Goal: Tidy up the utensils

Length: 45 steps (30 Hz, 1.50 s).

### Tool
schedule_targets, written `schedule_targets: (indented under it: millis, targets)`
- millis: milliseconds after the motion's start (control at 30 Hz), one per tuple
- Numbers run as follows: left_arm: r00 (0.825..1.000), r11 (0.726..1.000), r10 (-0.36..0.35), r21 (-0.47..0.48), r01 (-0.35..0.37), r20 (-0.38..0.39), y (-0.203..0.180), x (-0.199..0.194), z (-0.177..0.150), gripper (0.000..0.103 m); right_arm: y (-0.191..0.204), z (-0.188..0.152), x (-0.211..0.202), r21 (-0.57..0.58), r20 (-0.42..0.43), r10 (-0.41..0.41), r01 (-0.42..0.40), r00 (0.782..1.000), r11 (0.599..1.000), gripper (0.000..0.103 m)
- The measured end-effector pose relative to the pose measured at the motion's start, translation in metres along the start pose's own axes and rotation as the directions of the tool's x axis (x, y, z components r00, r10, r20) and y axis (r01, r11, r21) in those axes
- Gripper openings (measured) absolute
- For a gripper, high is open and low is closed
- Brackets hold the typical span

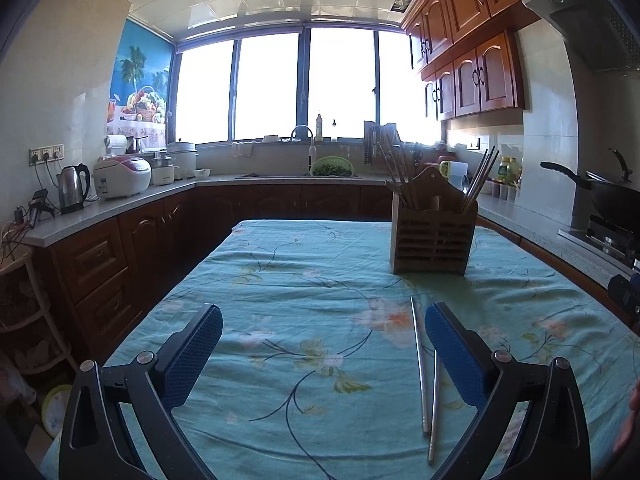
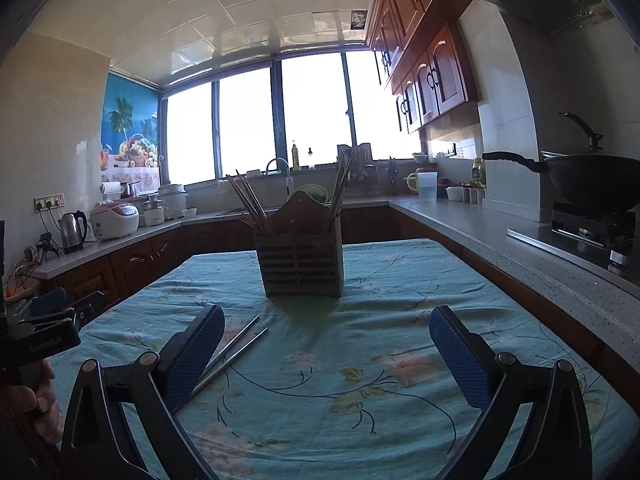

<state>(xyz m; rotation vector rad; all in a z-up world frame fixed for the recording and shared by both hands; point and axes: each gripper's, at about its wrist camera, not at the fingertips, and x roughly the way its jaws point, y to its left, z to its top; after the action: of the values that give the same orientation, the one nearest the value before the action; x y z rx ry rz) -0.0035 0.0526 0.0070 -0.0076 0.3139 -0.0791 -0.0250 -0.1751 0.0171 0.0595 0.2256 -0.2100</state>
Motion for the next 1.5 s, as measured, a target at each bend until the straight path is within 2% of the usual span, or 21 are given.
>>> schedule_targets:
  millis: [333, 733, 1500]
  targets:
    - [0.999, 0.999, 0.032, -0.010, -0.032, -0.008, 0.003, 0.001, -0.002, 0.102, -0.002, -0.008, -0.001, -0.001, -0.018, 0.003, -0.003, 1.000, 1.000, 0.103]
    - [1.000, 1.000, 0.029, 0.001, -0.029, -0.008, 0.005, -0.001, -0.007, 0.102, -0.011, -0.014, -0.001, 0.025, -0.034, -0.008, 0.009, 0.999, 1.000, 0.103]
    - [1.000, 0.999, 0.029, 0.016, -0.029, -0.010, 0.000, -0.004, -0.010, 0.102, -0.012, -0.016, -0.004, 0.038, -0.014, -0.007, 0.007, 1.000, 0.999, 0.103]
